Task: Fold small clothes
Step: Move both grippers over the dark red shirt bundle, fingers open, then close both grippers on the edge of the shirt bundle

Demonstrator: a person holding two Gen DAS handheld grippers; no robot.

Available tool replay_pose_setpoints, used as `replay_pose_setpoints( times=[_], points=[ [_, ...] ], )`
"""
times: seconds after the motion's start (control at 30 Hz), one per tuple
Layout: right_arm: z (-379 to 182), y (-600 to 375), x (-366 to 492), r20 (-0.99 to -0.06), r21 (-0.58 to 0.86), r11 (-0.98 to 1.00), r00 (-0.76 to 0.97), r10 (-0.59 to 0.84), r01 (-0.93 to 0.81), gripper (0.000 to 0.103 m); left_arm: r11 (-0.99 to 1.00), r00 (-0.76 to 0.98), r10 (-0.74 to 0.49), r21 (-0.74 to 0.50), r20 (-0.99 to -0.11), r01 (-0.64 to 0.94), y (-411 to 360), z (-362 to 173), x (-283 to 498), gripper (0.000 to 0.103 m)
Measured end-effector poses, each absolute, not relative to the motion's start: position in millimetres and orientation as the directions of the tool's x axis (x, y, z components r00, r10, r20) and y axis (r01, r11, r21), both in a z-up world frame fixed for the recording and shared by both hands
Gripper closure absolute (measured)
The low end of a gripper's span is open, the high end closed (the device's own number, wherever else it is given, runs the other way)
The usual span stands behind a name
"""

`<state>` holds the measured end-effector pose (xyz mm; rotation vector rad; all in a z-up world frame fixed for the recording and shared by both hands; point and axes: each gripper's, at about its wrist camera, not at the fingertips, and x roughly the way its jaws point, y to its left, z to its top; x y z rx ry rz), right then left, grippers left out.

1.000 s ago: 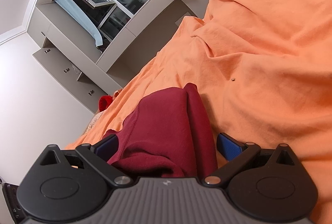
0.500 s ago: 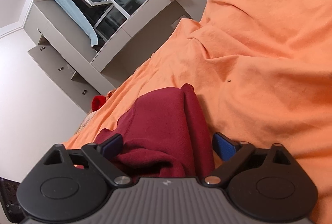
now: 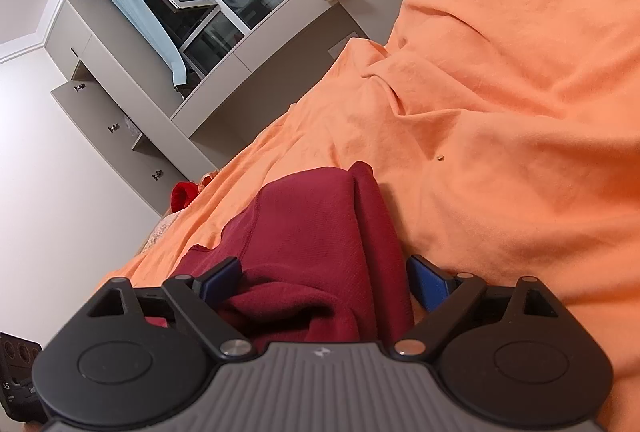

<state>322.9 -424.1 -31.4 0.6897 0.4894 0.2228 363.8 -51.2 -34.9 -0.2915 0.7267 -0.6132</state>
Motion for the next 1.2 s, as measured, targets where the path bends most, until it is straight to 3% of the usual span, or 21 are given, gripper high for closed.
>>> replay_pose_setpoints(
  times=[0.3,0.47,0.57,0.83,1.03,1.17,1.2],
  points=[
    [-30.0,-422.3,321.9,-0.363,0.641,0.767,0.868,0.339,-0.032,0.014,0.789,0.585,-0.613,-0.449,-0.531,0.42,-51.8,-35.0,364.4,0.0],
    [-25.7,-415.2,320.3,-0.369,0.608,0.793,0.868,0.332,-0.045,0.032,0.793,0.583,-0.608,-0.444,-0.539,0.417,-53.2,-34.2,365.8,0.0],
    [-23.5,-411.6,318.8,-0.372,0.588,0.807,0.87,0.324,-0.049,0.037,0.8,0.578,-0.599,-0.44,-0.554,0.408,-56.5,-32.8,368.6,0.0],
    [-22.7,-409.9,317.5,-0.375,0.583,0.811,0.871,0.318,-0.046,0.038,0.787,0.53,-0.614,-0.51,-0.585,0.349,-64.8,-31.7,388.6,0.002],
    [-20.9,-407.1,318.3,-0.384,0.567,0.823,0.87,0.31,-0.044,0.039,0.82,0.558,-0.572,-0.449,-0.601,0.356,-79.4,-31.9,388.1,0.015],
    [-16.6,-401.3,316.3,-0.385,0.529,0.846,0.871,0.304,-0.062,0.048,0.805,0.541,-0.594,-0.45,-0.596,0.388,-81.9,-28.3,386.6,0.048],
    [-15.0,-399.2,315.1,-0.385,0.516,0.854,0.873,0.299,-0.065,0.049,0.802,0.539,-0.597,-0.448,-0.594,0.395,-82.9,-26.7,386.0,0.049]
  ],
)
